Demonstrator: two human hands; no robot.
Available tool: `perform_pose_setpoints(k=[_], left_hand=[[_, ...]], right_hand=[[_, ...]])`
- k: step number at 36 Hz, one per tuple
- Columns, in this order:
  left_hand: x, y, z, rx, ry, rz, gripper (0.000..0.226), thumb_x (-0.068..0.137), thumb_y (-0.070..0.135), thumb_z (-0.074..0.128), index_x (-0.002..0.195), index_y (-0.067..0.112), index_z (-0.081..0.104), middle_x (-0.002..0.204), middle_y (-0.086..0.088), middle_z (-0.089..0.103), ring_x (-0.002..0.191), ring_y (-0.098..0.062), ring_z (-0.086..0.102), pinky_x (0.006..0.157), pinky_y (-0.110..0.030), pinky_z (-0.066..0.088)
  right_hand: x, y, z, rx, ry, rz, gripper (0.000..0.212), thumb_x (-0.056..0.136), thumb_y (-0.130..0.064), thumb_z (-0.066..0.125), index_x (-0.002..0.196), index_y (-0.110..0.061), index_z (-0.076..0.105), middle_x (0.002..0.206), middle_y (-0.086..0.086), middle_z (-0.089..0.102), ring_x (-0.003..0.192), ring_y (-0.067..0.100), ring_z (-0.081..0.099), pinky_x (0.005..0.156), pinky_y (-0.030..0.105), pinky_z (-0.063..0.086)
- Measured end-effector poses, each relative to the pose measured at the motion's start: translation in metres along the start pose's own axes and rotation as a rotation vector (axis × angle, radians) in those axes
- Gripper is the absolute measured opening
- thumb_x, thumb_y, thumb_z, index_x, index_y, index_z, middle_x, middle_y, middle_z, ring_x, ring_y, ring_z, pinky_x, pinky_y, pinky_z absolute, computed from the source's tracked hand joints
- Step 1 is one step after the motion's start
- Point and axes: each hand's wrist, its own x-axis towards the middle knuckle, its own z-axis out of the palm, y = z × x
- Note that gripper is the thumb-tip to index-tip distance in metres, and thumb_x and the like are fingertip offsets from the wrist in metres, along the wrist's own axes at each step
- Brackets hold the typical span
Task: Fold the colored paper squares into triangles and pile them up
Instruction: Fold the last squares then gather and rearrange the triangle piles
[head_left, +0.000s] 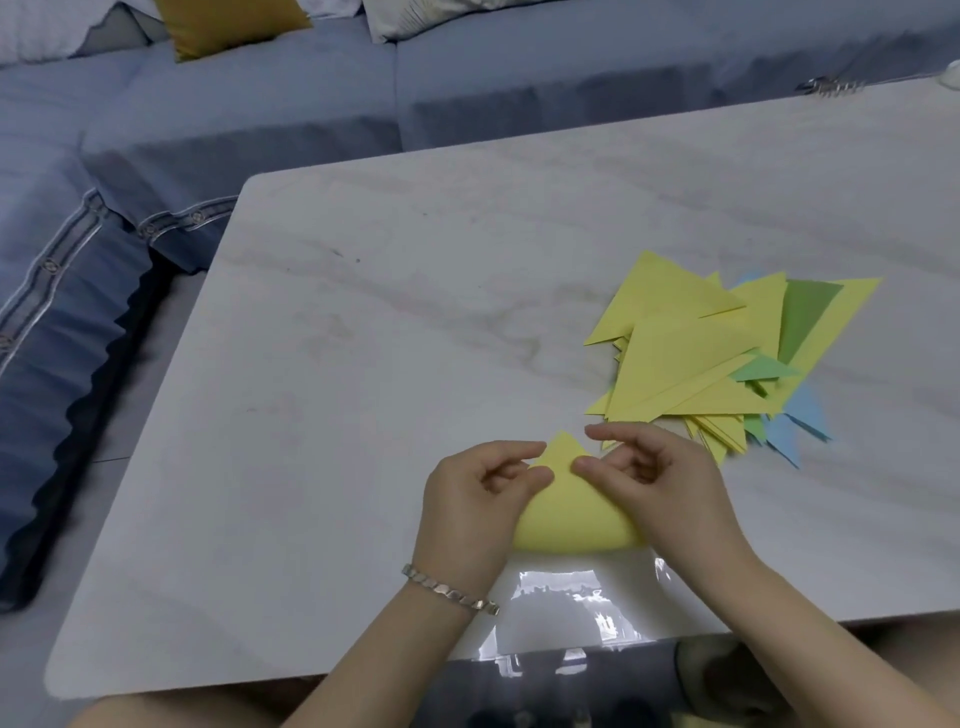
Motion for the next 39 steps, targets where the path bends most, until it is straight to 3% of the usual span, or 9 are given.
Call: perform_pose_setpoints(k=[5, 14, 23, 39], left_hand=[[-0.005, -0.001, 0.0, 0.033, -0.022, 0.023, 0.03, 0.074, 0.004, 0.072, 0.071, 0.033, 0.068, 0.056, 0.023, 0.064, 0.057, 0.007, 0.057, 0.06, -0.002, 0.041], [-0.009, -0.002, 0.001, 0.007, -0.035, 0.032, 0.029, 0.075, 0.002, 0.07, 0.071, 0.032, 0.07, 0.063, 0.028, 0.066, 0.067, 0.011, 0.061, 0.063, -0.003, 0.042], [-0.01, -0.003, 0.0, 0.027, -0.012, 0.067, 0.032, 0.077, 0.004, 0.069, 0.072, 0.035, 0.068, 0.066, 0.031, 0.065, 0.072, 0.012, 0.06, 0.065, -0.002, 0.041], [-0.012, -0.007, -0.001, 0.082, -0.052, 0.05, 0.032, 0.078, 0.005, 0.069, 0.071, 0.036, 0.067, 0.062, 0.03, 0.064, 0.067, 0.009, 0.059, 0.064, -0.002, 0.041]], right_hand=[[-0.002, -0.004, -0.002, -0.01, -0.034, 0.035, 0.025, 0.069, -0.004, 0.077, 0.067, -0.028, 0.069, 0.055, -0.011, 0.065, 0.052, 0.001, 0.054, 0.055, 0.006, 0.041], [-0.001, -0.008, -0.003, -0.004, -0.057, 0.022, 0.028, 0.069, 0.0, 0.076, 0.068, -0.027, 0.068, 0.051, -0.014, 0.062, 0.05, -0.004, 0.053, 0.054, 0.005, 0.041], [-0.002, -0.009, -0.003, -0.046, -0.102, 0.003, 0.025, 0.077, -0.005, 0.07, 0.078, -0.029, 0.071, 0.066, -0.031, 0.065, 0.071, -0.015, 0.059, 0.065, 0.002, 0.041], [-0.001, -0.002, -0.006, -0.073, -0.093, -0.036, 0.031, 0.074, -0.002, 0.073, 0.066, -0.031, 0.069, 0.062, -0.022, 0.067, 0.061, -0.005, 0.057, 0.062, 0.005, 0.042]])
